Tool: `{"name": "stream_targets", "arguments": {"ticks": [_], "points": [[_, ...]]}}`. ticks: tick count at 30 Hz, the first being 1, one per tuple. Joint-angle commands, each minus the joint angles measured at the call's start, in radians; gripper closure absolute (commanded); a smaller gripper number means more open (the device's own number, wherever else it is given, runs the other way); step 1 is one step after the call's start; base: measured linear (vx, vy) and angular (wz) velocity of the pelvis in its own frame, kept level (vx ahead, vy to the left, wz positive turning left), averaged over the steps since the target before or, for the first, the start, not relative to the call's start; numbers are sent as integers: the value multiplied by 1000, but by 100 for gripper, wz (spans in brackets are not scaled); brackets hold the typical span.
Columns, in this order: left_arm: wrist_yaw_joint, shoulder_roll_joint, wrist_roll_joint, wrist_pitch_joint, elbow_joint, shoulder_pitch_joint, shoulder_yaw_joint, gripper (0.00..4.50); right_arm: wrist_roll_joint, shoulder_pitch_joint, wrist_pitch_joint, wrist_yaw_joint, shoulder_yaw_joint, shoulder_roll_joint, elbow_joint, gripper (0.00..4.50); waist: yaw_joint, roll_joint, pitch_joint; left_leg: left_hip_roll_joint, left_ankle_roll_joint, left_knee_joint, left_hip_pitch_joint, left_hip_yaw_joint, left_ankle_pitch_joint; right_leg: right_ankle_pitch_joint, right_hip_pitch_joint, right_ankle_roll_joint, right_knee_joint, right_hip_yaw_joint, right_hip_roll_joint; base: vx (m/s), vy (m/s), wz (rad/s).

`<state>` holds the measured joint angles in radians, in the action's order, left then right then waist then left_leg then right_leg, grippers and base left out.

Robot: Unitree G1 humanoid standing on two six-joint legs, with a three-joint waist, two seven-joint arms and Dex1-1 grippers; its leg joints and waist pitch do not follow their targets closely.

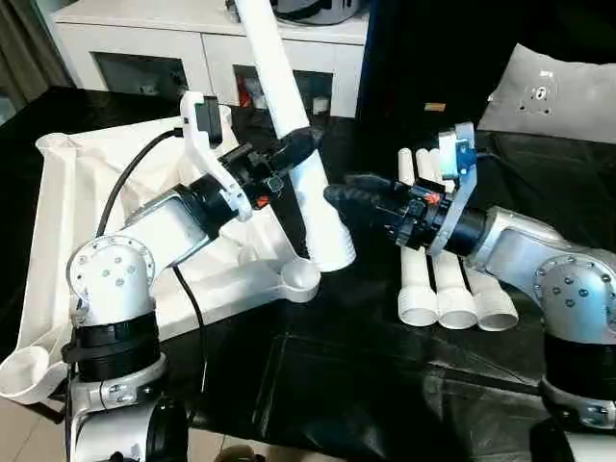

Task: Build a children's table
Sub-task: Pick table leg

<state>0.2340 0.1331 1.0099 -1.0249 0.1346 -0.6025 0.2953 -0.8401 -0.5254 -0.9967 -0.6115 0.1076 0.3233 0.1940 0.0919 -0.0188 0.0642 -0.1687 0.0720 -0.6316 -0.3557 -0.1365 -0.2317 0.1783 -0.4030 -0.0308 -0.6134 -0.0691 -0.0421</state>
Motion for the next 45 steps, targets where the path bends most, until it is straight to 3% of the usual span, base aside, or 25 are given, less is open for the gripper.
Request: {"name": "stream_targets", "arguments": {"ticks": [1, 6, 7, 11, 12, 13, 19, 27, 35, 37, 40, 45], "points": [[-5, 11, 13, -6, 20, -20, -9, 262, 8, -8, -11, 6, -13, 12, 21, 77, 4, 9, -74, -36, -17, 71, -9, 2, 10, 289, 64, -99, 79, 52, -84, 0, 0, 0], [165, 102, -68, 30, 97, 11, -138, 262, 77, 0, 41, -54, -101, 64, 14, 77, 6, 13, -73, -40, -19, 74, -9, 4, 11, 317, 61, -74, 80, 52, -87, 0, 0, 0], [191, 112, -70, 32, 104, 14, -148, 262, 86, 2, 51, -65, -112, 69, 14, 77, 3, 19, -73, -40, -17, 74, -10, 1, 13, 313, 62, -74, 78, 54, -86, 0, 0, 0], [265, 157, -73, 36, 116, 14, -179, 262, 107, 2, 76, -106, -142, 85, 10, 77, 2, 15, -71, -39, -19, 73, -9, -1, 12, 314, 60, -81, 77, 55, -86, 0, 0, 0], [319, 190, -81, 47, 124, 11, -206, 262, 106, 2, 89, -147, -156, 89, 4, 77, 2, 23, -71, -39, -21, 75, -9, -2, 7, 321, 62, -81, 77, 55, -87, 0, 0, 0], [342, 202, -85, 57, 126, 10, -218, 262, 105, 2, 96, -161, -163, 92, 2, 77, 4, 20, -70, -39, -21, 75, -9, -1, 7, 324, 61, -81, 76, 55, -87, 0, 0, 0], [436, 237, -89, 78, 153, 9, -257, 262, 107, 8, 136, -241, -200, 102, -11, 77, 1, 20, -70, -42, -21, 75, -8, -4, 2, 303, 61, -106, 73, 57, -90, 0, 0, 0], [489, 243, -102, 110, 153, 3, -288, 262, 118, 25, 158, -292, -229, 107, -20, 77, 1, 23, -70, -43, -17, 75, -8, -5, -3, 312, 61, -103, 76, 57, -90, 0, 0, 0], [548, 270, -146, 143, 124, -17, -323, 262, 142, 31, 171, -319, -255, 115, -32, 141, 0, 21, -71, -43, -15, 75, -6, -3, -1, 293, 61, -106, 72, 56, -87, 0, 0, 0], [551, 269, -146, 143, 123, -19, -324, 262, 142, 30, 170, -320, -256, 114, -33, 176, 0, 20, -71, -43, -12, 75, -7, -4, -2, 285, 62, -113, 71, 57, -88, 0, 0, 0], [562, 270, -153, 153, 116, -27, -329, 262, 146, 30, 172, -324, -266, 111, -41, 182, 0, 20, -72, -44, -12, 75, -7, -3, -6, 280, 63, -120, 70, 56, -88, 0, 0, 0], [573, 270, -160, 160, 111, -33, -332, 262, 156, 35, 170, -329, -278, 105, -42, 229, 1, 19, -72, -44, -11, 75, -8, -3, -6, 283, 64, -124, 70, 57, -90, 0, 0, 0]]}}
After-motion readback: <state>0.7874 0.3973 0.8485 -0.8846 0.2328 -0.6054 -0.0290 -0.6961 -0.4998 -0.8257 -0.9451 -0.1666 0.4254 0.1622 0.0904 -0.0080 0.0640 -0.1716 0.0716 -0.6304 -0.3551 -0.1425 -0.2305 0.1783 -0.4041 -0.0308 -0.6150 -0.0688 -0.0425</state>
